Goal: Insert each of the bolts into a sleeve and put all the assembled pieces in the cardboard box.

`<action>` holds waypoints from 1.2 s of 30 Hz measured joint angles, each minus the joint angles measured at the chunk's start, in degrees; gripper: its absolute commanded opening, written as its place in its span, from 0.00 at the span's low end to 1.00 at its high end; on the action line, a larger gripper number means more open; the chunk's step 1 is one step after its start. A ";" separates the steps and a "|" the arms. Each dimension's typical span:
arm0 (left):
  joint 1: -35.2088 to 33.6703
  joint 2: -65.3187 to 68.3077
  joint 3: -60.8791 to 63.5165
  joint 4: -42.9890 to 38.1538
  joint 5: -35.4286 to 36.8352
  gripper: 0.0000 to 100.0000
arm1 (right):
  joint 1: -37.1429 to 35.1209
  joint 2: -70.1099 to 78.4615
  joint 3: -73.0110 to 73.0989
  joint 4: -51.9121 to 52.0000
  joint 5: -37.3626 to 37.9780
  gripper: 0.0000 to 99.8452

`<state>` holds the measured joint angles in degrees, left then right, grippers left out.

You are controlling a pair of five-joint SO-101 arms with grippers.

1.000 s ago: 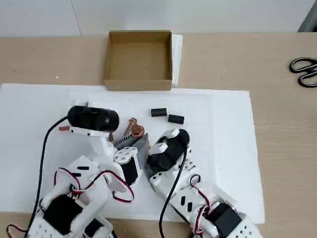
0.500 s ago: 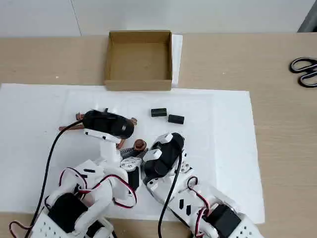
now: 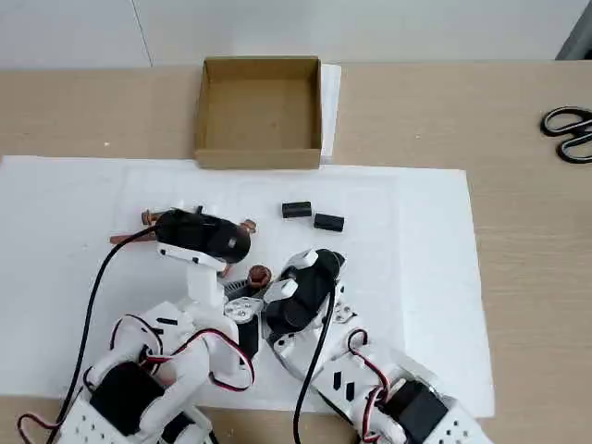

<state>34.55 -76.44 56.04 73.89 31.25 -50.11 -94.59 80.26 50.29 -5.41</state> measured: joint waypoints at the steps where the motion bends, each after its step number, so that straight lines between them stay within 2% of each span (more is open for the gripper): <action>1: 0.00 0.00 0.00 -0.09 0.00 0.05 | 0.00 0.00 0.00 0.00 0.00 0.00; 4: 0.00 0.00 0.00 -0.09 -0.26 0.14 | 0.00 0.00 0.00 0.00 0.00 0.00; 7: 0.00 0.00 0.09 0.09 -0.18 0.19 | 0.18 0.00 0.00 0.00 0.00 0.00; 25: -1.32 0.44 -1.67 0.53 0.09 0.19 | 0.18 -0.09 -0.09 0.00 0.00 0.00; 36: -3.16 0.44 -1.67 1.41 -4.48 0.19 | 0.09 -0.18 -0.18 0.00 0.09 0.00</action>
<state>31.38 -76.00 54.37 75.30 26.77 -50.02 -94.77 80.09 50.29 -5.32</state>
